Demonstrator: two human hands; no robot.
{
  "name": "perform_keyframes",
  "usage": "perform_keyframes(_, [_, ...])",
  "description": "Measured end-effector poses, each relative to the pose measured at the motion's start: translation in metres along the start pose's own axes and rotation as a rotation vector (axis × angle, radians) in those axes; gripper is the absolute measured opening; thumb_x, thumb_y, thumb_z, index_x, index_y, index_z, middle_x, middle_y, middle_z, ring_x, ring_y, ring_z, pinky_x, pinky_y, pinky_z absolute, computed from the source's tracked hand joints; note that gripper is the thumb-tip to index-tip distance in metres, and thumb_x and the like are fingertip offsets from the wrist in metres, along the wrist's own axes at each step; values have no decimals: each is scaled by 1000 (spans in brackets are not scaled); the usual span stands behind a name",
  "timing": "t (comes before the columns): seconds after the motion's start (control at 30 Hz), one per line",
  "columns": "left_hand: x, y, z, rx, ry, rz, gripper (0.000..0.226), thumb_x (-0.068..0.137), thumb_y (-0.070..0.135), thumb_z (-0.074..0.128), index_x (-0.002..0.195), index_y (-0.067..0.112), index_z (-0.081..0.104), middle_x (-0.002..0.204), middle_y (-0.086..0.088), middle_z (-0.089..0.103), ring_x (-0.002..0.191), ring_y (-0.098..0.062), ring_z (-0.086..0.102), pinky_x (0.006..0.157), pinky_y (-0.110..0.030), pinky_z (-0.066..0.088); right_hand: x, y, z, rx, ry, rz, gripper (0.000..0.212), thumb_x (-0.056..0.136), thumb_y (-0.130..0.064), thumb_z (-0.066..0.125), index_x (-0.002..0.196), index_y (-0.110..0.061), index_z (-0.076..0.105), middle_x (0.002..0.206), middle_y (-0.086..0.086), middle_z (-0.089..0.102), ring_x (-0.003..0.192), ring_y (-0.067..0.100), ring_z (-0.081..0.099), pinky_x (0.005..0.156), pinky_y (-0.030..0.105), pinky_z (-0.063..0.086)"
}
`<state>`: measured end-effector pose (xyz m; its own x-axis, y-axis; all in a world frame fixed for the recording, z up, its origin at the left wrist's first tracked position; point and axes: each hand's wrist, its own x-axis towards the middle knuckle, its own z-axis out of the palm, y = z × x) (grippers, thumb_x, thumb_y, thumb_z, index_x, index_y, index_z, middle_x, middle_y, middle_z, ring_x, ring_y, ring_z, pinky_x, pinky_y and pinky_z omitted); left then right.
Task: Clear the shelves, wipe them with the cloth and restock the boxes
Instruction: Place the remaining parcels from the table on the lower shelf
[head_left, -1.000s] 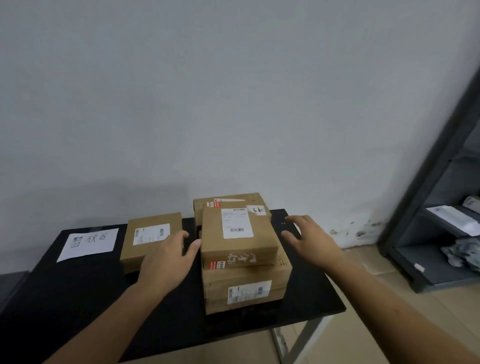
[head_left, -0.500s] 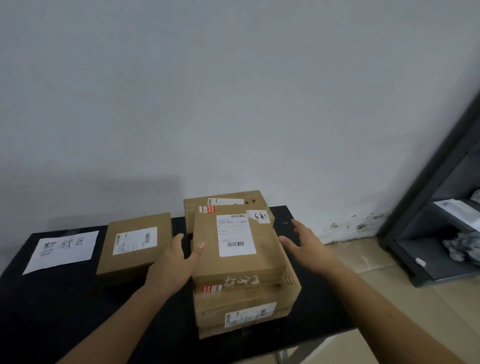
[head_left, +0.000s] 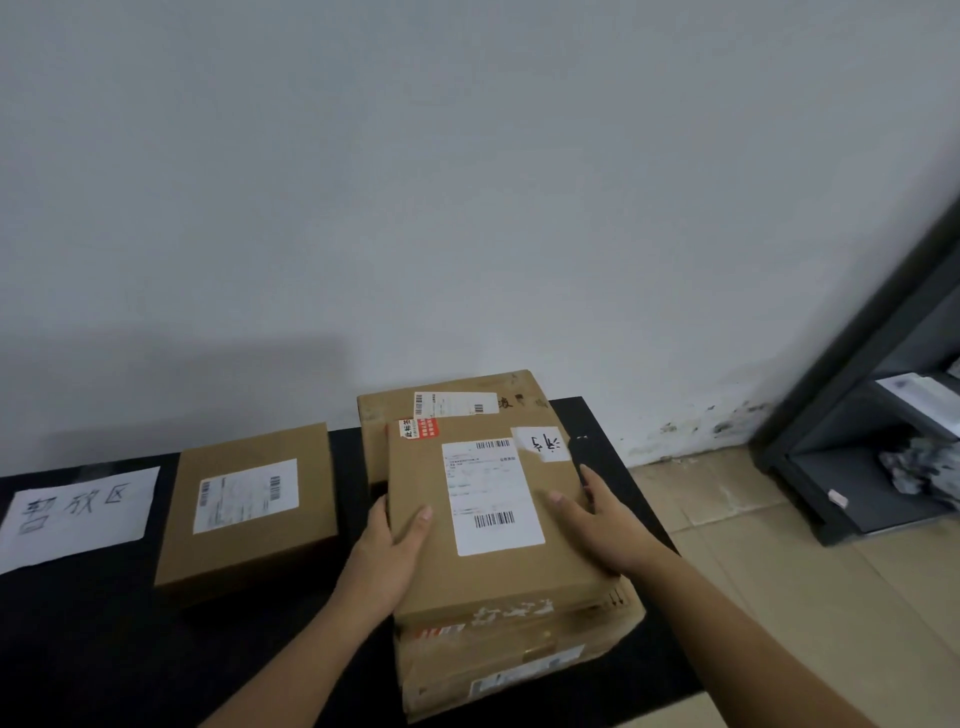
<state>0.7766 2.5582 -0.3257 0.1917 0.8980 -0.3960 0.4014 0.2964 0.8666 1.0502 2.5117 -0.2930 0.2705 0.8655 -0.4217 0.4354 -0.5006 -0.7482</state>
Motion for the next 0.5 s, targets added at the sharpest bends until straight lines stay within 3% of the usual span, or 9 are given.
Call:
perform_keyframes(0.1, [2,2,4,-67,-13,-21,84,82,79,54,152,40,29,126,13,62,111,-14,64,100,-51,51,7,6,5,58,-10,7,77,96,-53,58,158,-32,17,113,-19,53,96,3,61,69,21,49])
perform_keyframes(0.2, [4,-1,5,-67,-8,-6,92,75,87,52,152,44,27,128,13,61,113,-14,63,101,-51,51,8,11,9,150,0,15,74,93,-53,64,155,-37,25,119,-12,63,100,12,69,76,28,57])
perform_keyframes(0.33, [4,-2,7,-100,-5,4,71,88,71,52,150,43,32,126,14,63,111,-12,64,99,-48,52,11,16,9,192,1,27,76,88,-59,67,152,-41,30,121,-10,67,100,13,72,85,36,60])
perform_keyframes(0.5, [2,1,4,-127,17,36,56,92,65,48,143,48,35,124,15,62,110,-9,62,94,-41,52,11,13,12,173,-13,5,79,89,-58,66,154,-40,25,124,-12,63,104,12,69,83,33,58])
